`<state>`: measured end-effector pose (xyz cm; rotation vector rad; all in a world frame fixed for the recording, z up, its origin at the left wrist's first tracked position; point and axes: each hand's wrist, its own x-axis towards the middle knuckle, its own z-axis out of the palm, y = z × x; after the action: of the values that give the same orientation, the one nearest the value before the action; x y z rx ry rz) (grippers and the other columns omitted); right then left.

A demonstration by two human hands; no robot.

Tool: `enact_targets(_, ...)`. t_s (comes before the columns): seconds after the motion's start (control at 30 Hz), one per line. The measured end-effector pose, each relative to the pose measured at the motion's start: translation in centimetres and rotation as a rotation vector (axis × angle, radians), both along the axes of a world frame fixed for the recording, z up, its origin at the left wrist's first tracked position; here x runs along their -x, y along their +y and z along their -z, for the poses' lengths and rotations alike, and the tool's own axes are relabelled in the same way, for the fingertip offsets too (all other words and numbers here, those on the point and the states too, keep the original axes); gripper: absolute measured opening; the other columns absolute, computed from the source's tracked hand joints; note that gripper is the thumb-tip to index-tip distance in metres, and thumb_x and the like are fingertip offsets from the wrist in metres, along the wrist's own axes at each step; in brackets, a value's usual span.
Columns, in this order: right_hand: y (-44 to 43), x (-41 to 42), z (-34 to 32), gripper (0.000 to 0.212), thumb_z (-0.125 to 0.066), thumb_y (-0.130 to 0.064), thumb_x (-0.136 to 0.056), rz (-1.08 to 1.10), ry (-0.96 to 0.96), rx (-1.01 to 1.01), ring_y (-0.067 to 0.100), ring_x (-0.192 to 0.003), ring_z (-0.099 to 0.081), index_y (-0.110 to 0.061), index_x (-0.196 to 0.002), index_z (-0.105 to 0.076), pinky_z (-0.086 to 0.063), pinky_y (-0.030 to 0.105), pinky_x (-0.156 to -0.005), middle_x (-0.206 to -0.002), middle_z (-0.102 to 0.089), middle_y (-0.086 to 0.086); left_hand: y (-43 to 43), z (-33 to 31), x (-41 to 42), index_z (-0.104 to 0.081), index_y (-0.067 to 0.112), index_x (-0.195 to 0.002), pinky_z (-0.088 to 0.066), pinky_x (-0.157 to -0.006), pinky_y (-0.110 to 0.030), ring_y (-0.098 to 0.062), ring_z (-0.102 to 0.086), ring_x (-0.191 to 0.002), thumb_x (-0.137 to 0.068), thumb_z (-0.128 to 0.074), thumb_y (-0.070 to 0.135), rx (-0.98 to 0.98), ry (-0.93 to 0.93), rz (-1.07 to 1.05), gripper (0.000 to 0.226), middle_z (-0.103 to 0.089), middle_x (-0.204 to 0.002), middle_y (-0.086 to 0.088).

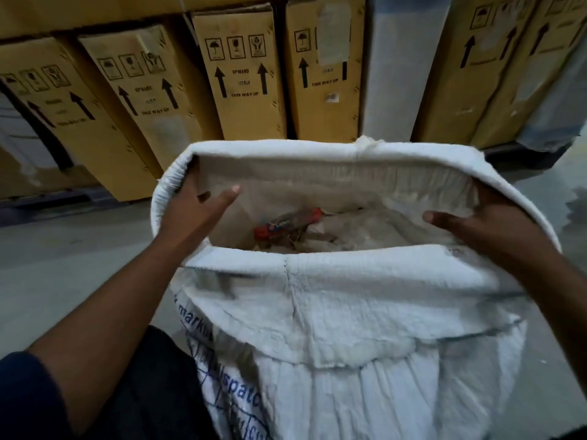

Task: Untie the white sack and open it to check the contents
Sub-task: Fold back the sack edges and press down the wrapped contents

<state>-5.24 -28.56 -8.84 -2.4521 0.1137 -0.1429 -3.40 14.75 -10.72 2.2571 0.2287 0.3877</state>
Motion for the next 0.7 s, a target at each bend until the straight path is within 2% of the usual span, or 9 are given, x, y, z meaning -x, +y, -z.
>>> enact_targets(0.07,-1.0,-0.9,0.3,0.098,-0.082,-0.047,-0.083,-0.009,0.067,-0.044,0.020,-0.145,-0.040,-0.033,-0.162,-0.026,-0.032,0.033,-0.114,-0.161,-0.040,-0.004,0.2,0.4,-1.6,-0.023,0.027,-0.166,-0.033,-0.103,-0.021,-0.010,-0.046,-0.138,-0.096,-0.067,0.055,-0.063,0.024,-0.039,0.087,-0.038,-0.167,0.006)
enact_targets(0.13,-2.4,-1.8,0.6,0.079,-0.083,-0.040,-0.083,-0.076,0.201,-0.264,0.007,-0.126,-0.058,-0.041,-0.152,-0.043,-0.044,0.025,-0.103,-0.144,-0.058,-0.016,0.1,1.2,-3.1,-0.032,0.026,-0.164,-0.032,-0.106,-0.020,-0.016,-0.047,-0.142,-0.098,-0.061,0.060,-0.081,0.054,-0.054,0.079,-0.045,-0.163,0.002)
enact_targets(0.17,-3.0,-2.1,0.9,0.068,-0.082,-0.041,-0.080,-0.107,0.309,-0.370,0.001,-0.114,-0.067,-0.045,-0.142,-0.053,-0.051,0.025,-0.096,-0.136,-0.067,-0.017,0.0,1.6,-3.7,-0.036,0.028,-0.162,-0.037,-0.112,-0.026,-0.022,-0.051,-0.141,-0.097,-0.055,0.068,-0.064,0.080,-0.042,0.079,-0.050,-0.159,0.000)
enact_targets(0.23,-4.0,-2.6,2.2,0.057,-0.082,-0.054,-0.069,-0.109,0.451,-0.411,-0.005,-0.092,-0.073,-0.052,-0.123,-0.064,-0.055,0.029,-0.085,-0.118,-0.074,-0.015,0.2,3.4,-4.8,-0.039,0.034,-0.158,-0.048,-0.113,-0.045,-0.028,-0.058,-0.134,-0.090,-0.042,0.084,-0.003,0.137,-0.035,0.084,-0.058,-0.151,-0.003)
enact_targets(0.33,-5.8,-3.1,6.2,0.067,-0.084,-0.079,-0.048,-0.085,0.485,-0.342,0.007,-0.095,-0.073,-0.046,-0.105,-0.078,-0.056,0.042,-0.098,-0.107,-0.080,-0.006,-0.8,6.1,-5.5,-0.036,0.034,-0.161,-0.041,-0.119,-0.046,-0.026,-0.051,-0.143,-0.093,-0.042,0.075,0.035,0.238,-0.005,0.080,-0.050,-0.158,-0.001)
enact_targets(0.4,-5.8,-2.8,7.0,0.055,-0.078,-0.076,-0.059,-0.149,0.457,-0.177,0.014,-0.106,-0.071,-0.040,-0.101,-0.081,-0.051,0.047,-0.108,-0.108,-0.080,-0.006,-2.8,6.6,-4.6,-0.029,0.026,-0.165,-0.035,-0.122,-0.045,-0.031,-0.043,-0.149,-0.100,-0.055,0.057,-0.033,0.398,0.085,0.077,-0.042,-0.163,-0.006)
enact_targets(0.47,-4.6,-2.5,5.8,0.044,-0.072,-0.066,-0.077,-0.217,0.426,0.058,0.017,-0.114,-0.068,-0.033,-0.104,-0.080,-0.048,0.041,-0.108,-0.114,-0.076,-0.008,-3.9,6.7,-3.8,-0.020,0.022,-0.167,-0.030,-0.122,-0.044,-0.033,-0.036,-0.152,-0.099,-0.066,0.049,-0.209,0.616,0.205,0.087,-0.035,-0.167,-0.010)
enact_targets(0.6,-1.2,-1.1,3.0,0.061,-0.071,-0.066,-0.079,-0.447,0.309,0.345,0.009,-0.127,-0.058,-0.034,-0.131,-0.070,-0.042,0.027,-0.107,-0.136,-0.064,-0.015,-6.0,4.0,-1.2,-0.035,0.028,-0.162,-0.036,-0.121,-0.037,-0.022,-0.044,-0.148,-0.083,-0.058,0.078,-0.654,0.710,0.482,0.097,-0.043,-0.165,-0.001)
enact_targets(0.7,2.0,1.7,1.2,0.074,-0.067,-0.086,-0.064,-0.652,0.339,0.367,-0.008,-0.120,-0.054,-0.054,-0.130,-0.061,-0.041,0.022,-0.100,-0.125,-0.057,-0.038,-8.5,0.8,2.7,-0.047,0.029,-0.156,-0.043,-0.116,-0.037,-0.019,-0.050,-0.141,-0.088,-0.055,0.079,-0.747,0.687,0.561,0.085,-0.050,-0.158,0.001)
